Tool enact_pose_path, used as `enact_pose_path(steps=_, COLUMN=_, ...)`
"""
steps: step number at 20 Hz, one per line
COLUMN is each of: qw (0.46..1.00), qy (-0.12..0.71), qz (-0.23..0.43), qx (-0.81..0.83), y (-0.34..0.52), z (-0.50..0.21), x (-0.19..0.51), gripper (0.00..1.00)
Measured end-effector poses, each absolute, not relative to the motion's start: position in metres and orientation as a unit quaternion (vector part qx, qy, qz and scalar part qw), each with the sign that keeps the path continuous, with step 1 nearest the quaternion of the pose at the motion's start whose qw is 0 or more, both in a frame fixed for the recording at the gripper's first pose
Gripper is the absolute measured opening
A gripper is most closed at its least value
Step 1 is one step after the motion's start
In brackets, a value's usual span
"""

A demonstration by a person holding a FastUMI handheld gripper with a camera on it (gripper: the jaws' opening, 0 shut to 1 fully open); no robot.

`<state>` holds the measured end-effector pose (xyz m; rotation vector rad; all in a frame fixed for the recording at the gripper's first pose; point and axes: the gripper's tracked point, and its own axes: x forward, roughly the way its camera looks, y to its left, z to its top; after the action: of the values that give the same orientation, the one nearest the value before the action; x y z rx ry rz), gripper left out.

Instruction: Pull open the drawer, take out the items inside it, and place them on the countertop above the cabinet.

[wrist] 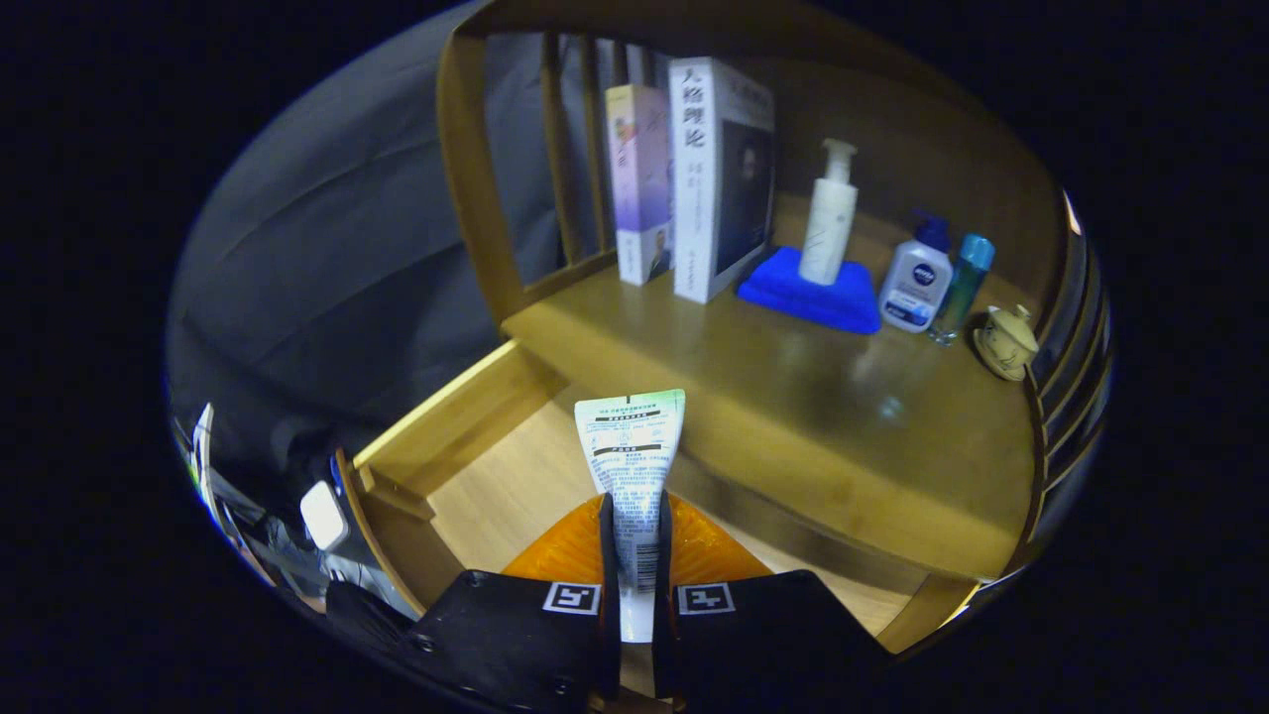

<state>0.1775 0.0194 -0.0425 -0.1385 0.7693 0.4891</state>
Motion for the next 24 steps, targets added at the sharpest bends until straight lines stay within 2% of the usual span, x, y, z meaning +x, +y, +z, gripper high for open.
enact_pose_path(steps=5, qw=0.916, qy=0.358, qz=0.181, qx=0.012, y=0.009, z=-0.021, x=0.212, gripper=0.14)
enact_pose_path(steps=13, qw=0.920, qy=0.355, qz=0.098, qx=0.136, y=-0.008, z=-0.016, x=0.269, gripper=0.14)
enact_pose_path(steps=15, qw=0.918, qy=0.357, qz=0.079, qx=0.150, y=-0.010, z=-0.021, x=0.280, gripper=0.18)
enact_pose_path(steps=21, qw=0.916, qy=0.356, qz=0.028, qx=0.185, y=-0.022, z=-0.030, x=0.307, gripper=0.18)
enact_pose_path(steps=22, qw=0.915, qy=0.358, qz=0.028, qx=0.183, y=-0.022, z=-0.031, x=0.307, gripper=0.24)
enact_pose_path(steps=24, qw=0.916, qy=0.359, qz=0.022, qx=0.176, y=-0.022, z=-0.037, x=0.309, gripper=0.24)
